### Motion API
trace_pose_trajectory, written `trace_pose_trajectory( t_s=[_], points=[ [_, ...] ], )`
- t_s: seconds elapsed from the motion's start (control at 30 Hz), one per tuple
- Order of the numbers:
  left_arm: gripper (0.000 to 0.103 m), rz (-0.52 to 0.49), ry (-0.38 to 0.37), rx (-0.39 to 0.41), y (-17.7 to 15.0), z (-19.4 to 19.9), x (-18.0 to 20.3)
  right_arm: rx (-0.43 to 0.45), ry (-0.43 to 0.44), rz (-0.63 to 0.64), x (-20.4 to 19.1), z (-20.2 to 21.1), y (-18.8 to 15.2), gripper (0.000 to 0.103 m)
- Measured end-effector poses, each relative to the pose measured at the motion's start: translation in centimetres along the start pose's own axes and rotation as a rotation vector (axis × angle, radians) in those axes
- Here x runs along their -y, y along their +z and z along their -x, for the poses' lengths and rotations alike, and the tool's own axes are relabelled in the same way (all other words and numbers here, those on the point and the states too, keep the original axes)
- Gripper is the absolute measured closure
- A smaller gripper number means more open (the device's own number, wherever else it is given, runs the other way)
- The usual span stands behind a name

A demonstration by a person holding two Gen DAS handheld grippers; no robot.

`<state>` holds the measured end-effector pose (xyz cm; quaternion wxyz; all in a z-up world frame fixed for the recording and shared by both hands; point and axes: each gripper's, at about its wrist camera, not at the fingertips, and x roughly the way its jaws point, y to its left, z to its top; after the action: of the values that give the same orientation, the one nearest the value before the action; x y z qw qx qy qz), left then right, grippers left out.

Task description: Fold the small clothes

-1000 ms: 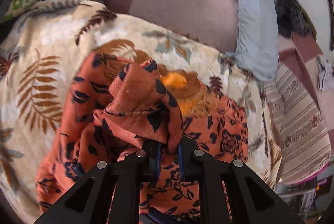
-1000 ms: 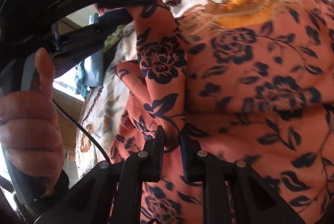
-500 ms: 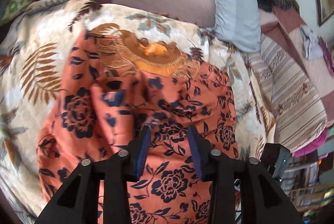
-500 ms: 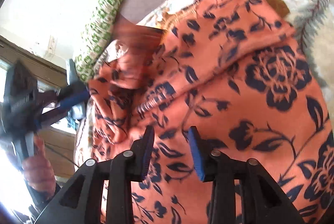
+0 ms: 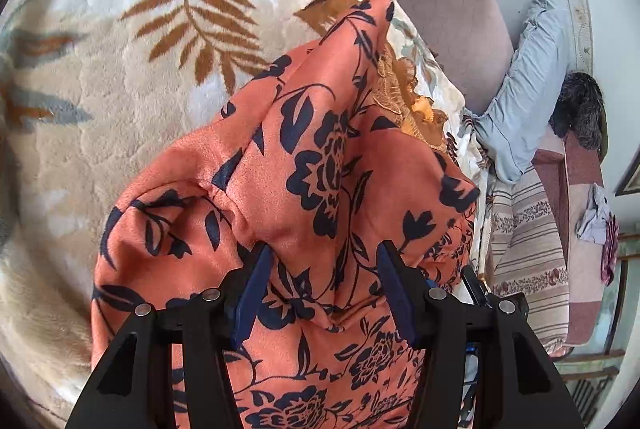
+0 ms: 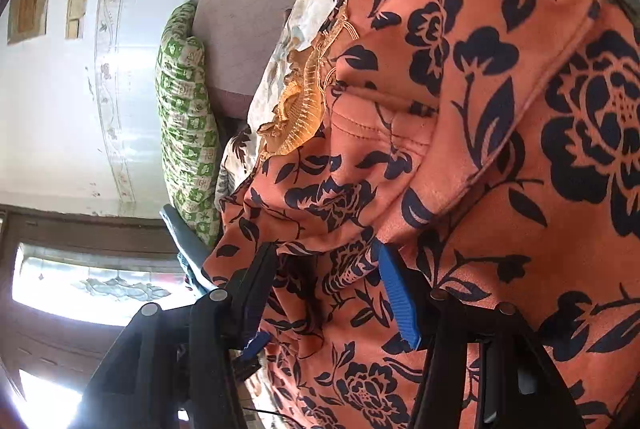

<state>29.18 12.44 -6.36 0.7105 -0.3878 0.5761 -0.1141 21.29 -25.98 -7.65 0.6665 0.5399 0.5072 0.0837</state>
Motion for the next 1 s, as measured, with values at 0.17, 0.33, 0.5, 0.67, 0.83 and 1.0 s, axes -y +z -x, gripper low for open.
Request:
trace_pose_trajectory(
  t_s=[0.17,0.33,0.5,0.67,0.83,1.0],
  points=[
    [0.049,0.071,-0.03,-0.016,1.0,-1.2,-1.5,0.093,0.027,-0.101,1.6,0.5,1.7,0.047],
    [0.049,0.062,-0.068,-0.009,0.8,-0.4,-2.7,0.211,-0.023,-0.023,0.6,3.3,3.2,0.046],
    [0.047,0.05,-0.071,0.03,-0.2,1.3,-3.4,0.227,-0.146,0.165,-0.9,3.2,4.9,0.045],
    [0.047,0.056,-0.042,0.015,-1.2,1.5,-4.2,0.129,-0.245,0.378,-2.1,-0.4,4.9,0.038],
    [0.086,0.052,-0.045,0.034,0.5,-0.4,-1.8,0.075,-0.299,0.513,-3.8,-1.8,4.7,0.087],
    [0.093,0.036,-0.049,0.223,2.7,3.7,0.0,0.24,-0.124,0.537,-8.5,4.2,6.3,0.089]
  ],
)
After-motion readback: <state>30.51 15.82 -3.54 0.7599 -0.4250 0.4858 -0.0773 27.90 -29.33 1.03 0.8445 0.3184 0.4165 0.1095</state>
